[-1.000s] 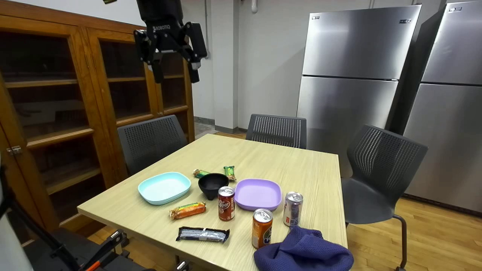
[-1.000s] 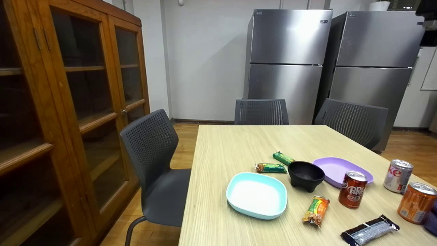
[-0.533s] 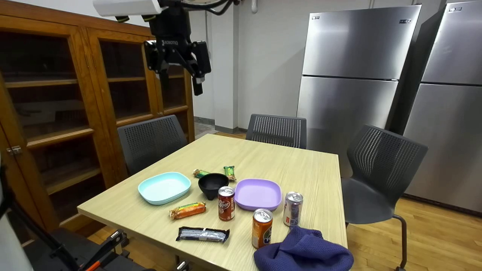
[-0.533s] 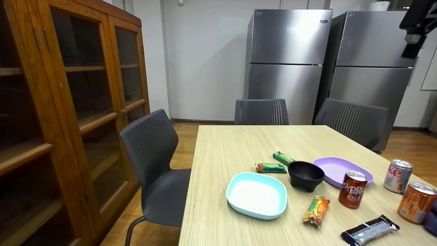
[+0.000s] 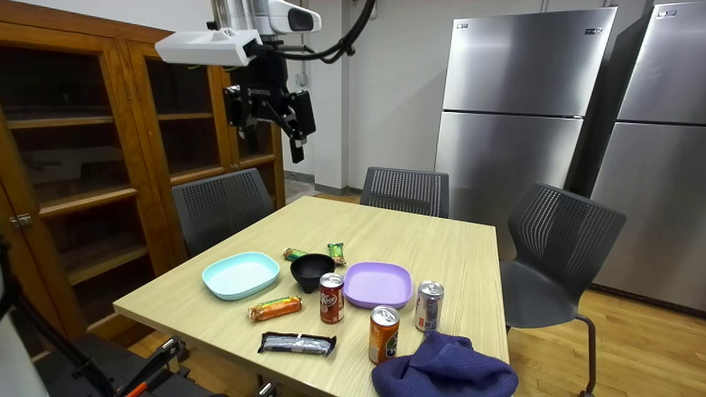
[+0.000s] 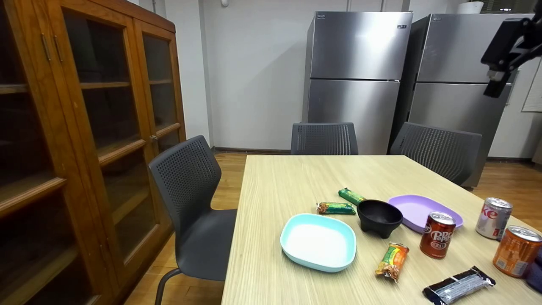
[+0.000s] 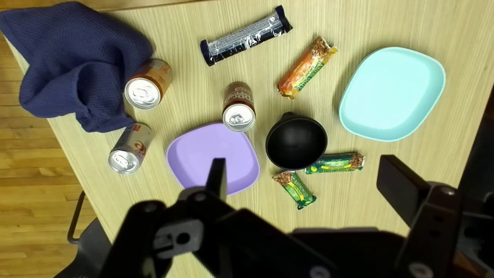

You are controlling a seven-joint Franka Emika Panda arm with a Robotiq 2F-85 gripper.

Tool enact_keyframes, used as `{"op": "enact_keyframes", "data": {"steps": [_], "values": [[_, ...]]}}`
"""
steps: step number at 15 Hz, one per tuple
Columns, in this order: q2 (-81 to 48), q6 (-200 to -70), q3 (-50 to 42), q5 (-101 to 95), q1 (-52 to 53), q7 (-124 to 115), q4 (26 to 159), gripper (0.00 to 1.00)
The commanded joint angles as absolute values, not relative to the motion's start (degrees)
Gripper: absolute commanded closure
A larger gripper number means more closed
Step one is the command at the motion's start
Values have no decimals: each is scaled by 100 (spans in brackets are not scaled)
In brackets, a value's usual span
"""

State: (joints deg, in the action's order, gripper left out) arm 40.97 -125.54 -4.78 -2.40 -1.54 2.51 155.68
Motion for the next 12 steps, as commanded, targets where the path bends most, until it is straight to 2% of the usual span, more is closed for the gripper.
{"op": "enact_keyframes", "data": {"steps": [1,12], "values": [[3876,-12908,-413,-290,-337,158,15714,0],[2587,-14362,-407,-312,-735,-235,15869,0]]}}
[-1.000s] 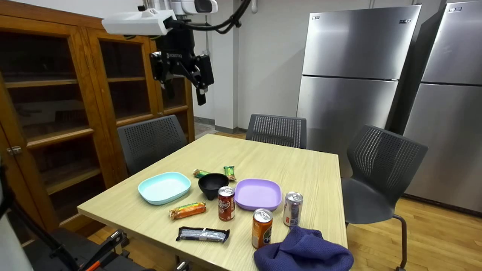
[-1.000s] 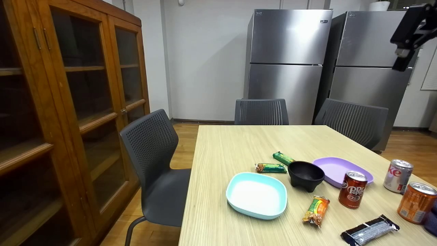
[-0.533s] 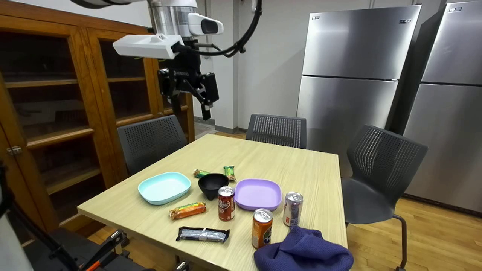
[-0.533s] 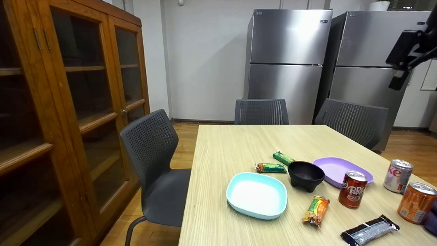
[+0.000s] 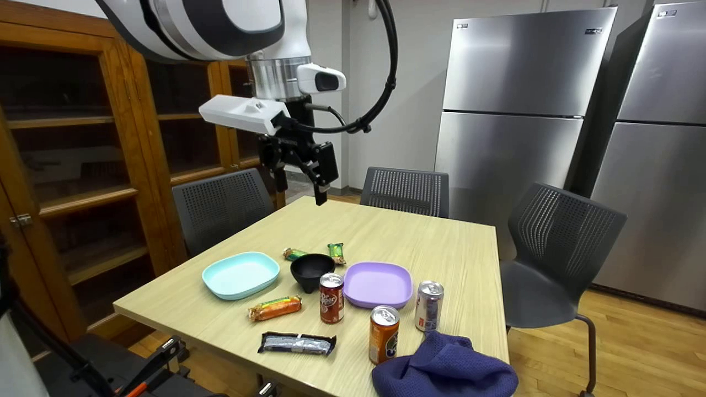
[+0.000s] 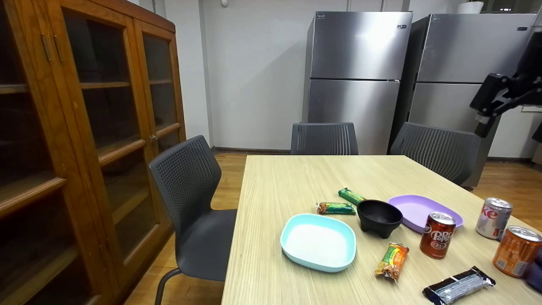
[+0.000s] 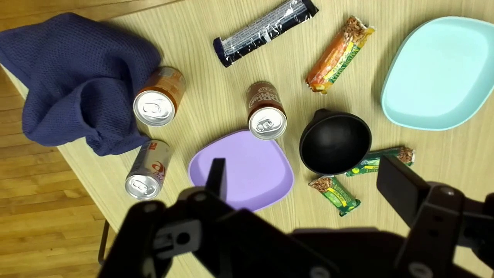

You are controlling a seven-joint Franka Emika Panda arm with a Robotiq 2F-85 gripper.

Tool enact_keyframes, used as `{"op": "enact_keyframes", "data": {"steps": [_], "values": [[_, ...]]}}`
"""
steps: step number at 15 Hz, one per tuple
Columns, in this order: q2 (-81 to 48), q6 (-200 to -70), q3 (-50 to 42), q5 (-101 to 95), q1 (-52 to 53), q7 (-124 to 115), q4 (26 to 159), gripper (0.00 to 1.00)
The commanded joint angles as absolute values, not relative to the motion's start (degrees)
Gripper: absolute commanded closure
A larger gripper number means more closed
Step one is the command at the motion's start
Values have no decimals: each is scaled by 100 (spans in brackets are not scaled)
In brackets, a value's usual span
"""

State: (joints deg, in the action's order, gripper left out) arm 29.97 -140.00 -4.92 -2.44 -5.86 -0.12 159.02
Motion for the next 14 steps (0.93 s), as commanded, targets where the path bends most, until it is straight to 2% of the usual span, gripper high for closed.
{"op": "enact_keyframes", "data": {"steps": [1,11,14], "values": [[2422,-14479,-399,-327,-760,-265,15859,0],[1187,-15384,-83,-1214,-1111,-1346,15763,0],[1273,-15329,-229,-1133,-978,-1175,15844,0]]}}
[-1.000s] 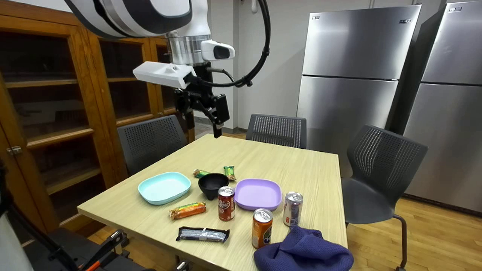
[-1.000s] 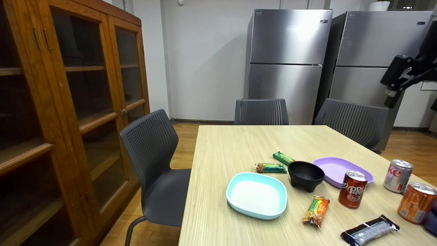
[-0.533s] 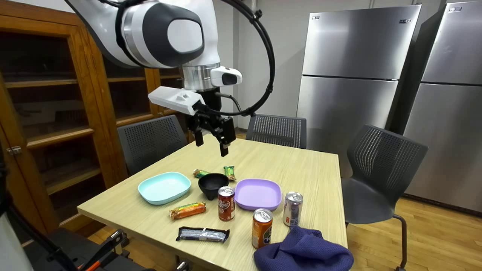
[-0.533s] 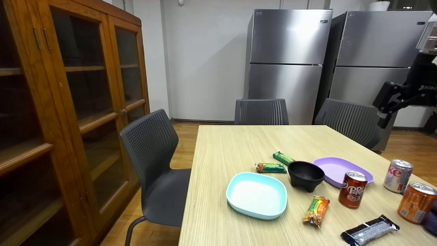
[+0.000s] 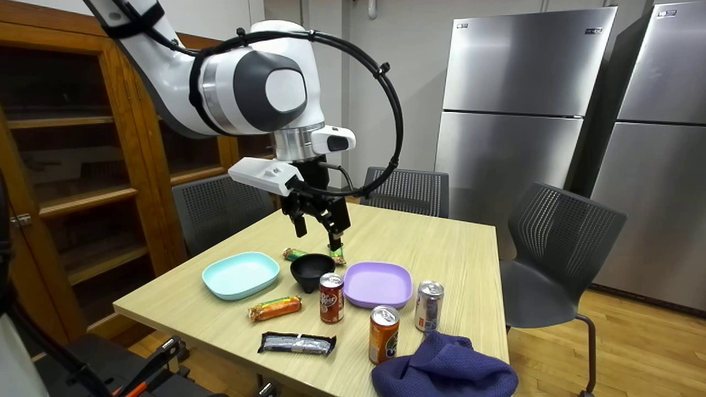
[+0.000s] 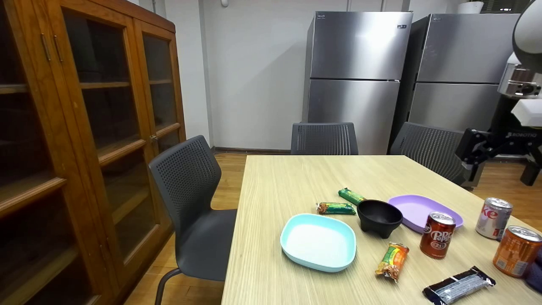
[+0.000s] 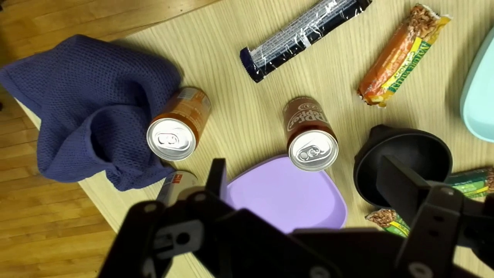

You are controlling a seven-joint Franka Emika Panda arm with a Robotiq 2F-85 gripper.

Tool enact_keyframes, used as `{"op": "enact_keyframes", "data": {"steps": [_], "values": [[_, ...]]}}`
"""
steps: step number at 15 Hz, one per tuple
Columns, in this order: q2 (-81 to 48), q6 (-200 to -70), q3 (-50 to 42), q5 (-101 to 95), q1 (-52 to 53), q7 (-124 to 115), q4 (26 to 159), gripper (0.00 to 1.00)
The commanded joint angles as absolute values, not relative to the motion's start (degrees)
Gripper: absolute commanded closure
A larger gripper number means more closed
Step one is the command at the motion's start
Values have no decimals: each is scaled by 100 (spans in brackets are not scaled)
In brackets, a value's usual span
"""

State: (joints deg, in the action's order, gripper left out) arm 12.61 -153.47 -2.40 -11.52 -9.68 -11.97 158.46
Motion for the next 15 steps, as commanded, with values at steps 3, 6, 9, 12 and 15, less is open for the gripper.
{"op": "enact_keyframes", "data": {"steps": [3,6,9,12,15], "values": [[1226,-15335,-214,-1163,-992,-1215,15801,0],[1185,-15308,-200,-1187,-1002,-1254,15780,0],[864,-15313,-152,-1218,-996,-1404,15666,0],[539,-15413,-113,-1390,-1013,-1707,15603,0],[161,-15492,-145,-1442,-919,-1885,15479,0]]}}
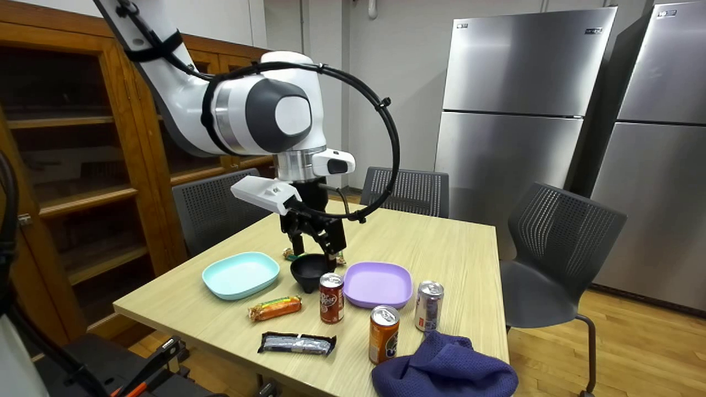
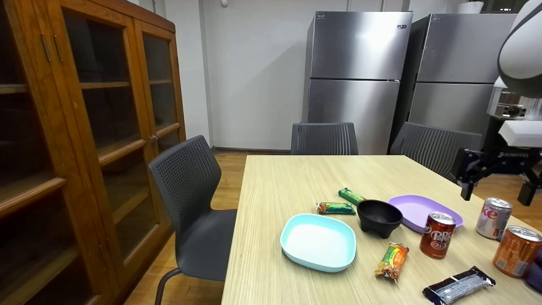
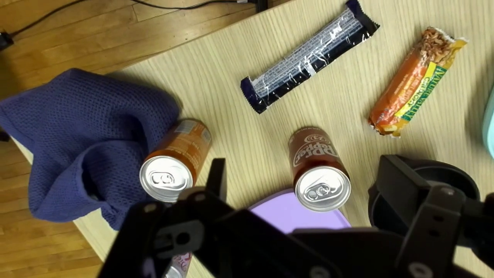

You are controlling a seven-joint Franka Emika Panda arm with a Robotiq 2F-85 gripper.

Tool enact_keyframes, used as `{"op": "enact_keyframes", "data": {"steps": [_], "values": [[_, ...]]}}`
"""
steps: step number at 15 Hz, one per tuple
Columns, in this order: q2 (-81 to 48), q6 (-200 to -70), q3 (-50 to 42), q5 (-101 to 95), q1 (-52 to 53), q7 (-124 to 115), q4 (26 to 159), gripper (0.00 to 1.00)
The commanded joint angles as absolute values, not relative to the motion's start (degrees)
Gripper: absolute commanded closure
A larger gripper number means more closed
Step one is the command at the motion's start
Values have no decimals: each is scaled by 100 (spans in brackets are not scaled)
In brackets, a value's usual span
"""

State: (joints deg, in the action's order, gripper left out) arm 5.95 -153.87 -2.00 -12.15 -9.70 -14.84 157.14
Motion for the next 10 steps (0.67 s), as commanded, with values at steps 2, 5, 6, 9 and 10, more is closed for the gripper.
{"op": "enact_keyframes", "data": {"steps": [2,5,6,9,10], "values": [[-74,-15563,-182,-1626,-851,-2145,15382,0],[-423,-15642,-273,-1773,-663,-2462,15211,0],[-525,-15683,-313,-1805,-593,-2572,15156,0],[-819,-15748,-464,-1873,-359,-2869,14967,0],[-907,-15755,-544,-1930,-272,-2990,14901,0]]}}
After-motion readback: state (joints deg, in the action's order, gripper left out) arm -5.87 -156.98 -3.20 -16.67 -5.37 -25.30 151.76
